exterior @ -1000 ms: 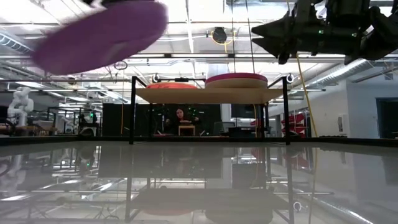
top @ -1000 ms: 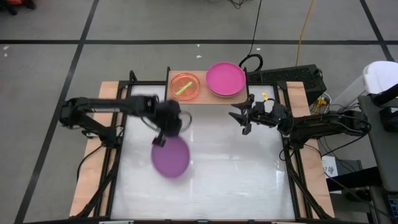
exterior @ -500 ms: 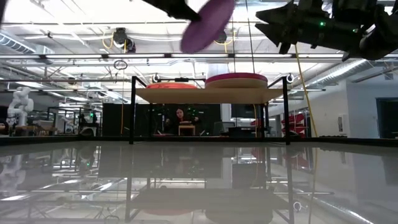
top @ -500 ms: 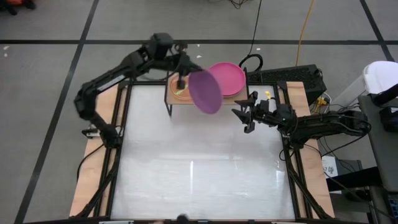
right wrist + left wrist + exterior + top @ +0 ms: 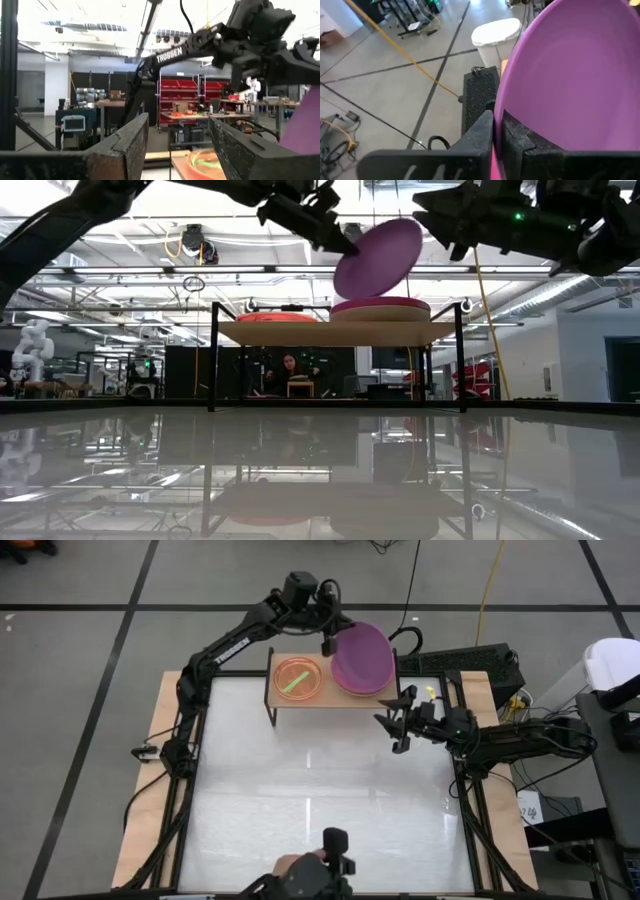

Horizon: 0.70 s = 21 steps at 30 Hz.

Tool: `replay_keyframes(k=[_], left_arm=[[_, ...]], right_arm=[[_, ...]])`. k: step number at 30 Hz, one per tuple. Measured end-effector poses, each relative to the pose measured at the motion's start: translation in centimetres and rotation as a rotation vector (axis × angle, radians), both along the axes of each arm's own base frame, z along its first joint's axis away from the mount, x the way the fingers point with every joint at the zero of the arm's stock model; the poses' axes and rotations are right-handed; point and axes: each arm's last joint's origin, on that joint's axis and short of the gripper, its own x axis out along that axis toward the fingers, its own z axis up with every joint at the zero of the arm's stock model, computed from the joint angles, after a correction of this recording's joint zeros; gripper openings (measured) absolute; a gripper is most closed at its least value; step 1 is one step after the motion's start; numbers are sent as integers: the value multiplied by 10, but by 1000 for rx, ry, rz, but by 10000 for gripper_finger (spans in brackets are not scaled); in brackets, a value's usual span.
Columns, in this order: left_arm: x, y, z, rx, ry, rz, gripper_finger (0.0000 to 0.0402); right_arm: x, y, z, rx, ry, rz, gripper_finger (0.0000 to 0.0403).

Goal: Place and stack plates onto a shelf
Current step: Stack the big violet plate on the big pink plate on the shelf

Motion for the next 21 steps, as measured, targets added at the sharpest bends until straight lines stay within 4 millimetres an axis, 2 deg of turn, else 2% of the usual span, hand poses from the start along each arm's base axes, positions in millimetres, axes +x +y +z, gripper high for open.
replay_keyframes(k=[10, 15, 18, 21], left_arm=[[-3, 4, 2, -17, -5, 72, 125], [-3, 4, 2, -43, -15, 83, 163], [-8, 1, 10, -64, -31, 100, 174], [-18, -9, 29, -48, -65, 100, 176]], right_arm=[[-1, 0, 2, -17, -17, -1, 187], [-1, 0, 2, -17, -16, -2, 187], [-1, 0, 2, -12, -16, 0, 187], [-1, 0, 2, -7, -17, 3, 187]])
